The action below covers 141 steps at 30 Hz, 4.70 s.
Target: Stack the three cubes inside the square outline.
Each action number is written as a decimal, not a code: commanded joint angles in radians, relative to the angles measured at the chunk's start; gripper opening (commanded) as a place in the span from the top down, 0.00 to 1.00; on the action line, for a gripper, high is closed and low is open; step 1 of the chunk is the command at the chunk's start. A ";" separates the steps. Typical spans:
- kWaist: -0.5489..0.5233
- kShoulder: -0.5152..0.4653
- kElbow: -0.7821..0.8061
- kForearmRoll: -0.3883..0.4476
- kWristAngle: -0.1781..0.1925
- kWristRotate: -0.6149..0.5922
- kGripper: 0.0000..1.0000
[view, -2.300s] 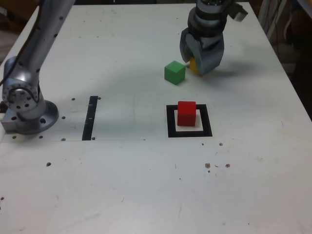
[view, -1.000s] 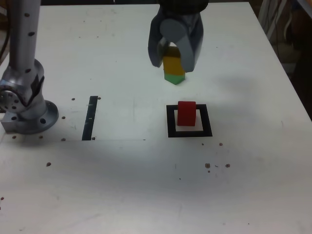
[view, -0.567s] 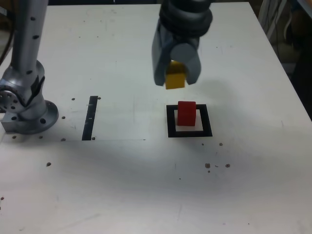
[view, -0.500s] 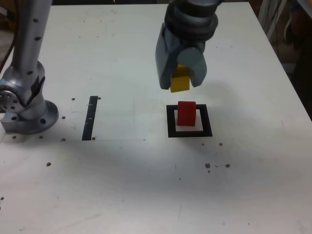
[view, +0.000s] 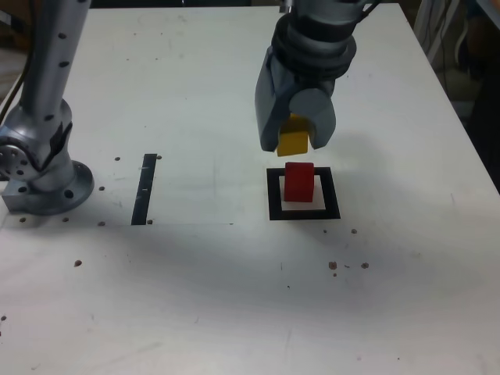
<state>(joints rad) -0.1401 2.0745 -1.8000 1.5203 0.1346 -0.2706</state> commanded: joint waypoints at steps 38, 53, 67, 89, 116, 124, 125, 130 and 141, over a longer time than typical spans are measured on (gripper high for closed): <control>-0.009 0.044 0.073 -0.119 -0.017 0.059 0.47; -0.009 0.033 0.069 -0.105 -0.014 0.093 0.24; 0.012 -0.039 0.072 -0.061 0.025 0.143 0.01; 0.425 -0.190 0.422 -0.401 0.225 0.994 0.01; 0.380 -0.054 0.441 -0.513 0.165 1.030 0.20; 0.380 -0.034 0.430 -0.530 0.157 0.996 0.55; 0.380 -0.032 0.433 -0.534 0.155 0.994 0.56; 0.380 -0.026 0.435 -0.544 0.146 0.991 0.62; 0.380 -0.035 0.422 -0.554 0.125 0.941 0.85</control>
<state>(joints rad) 0.2397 2.0442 -1.3718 0.9701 0.2632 0.6761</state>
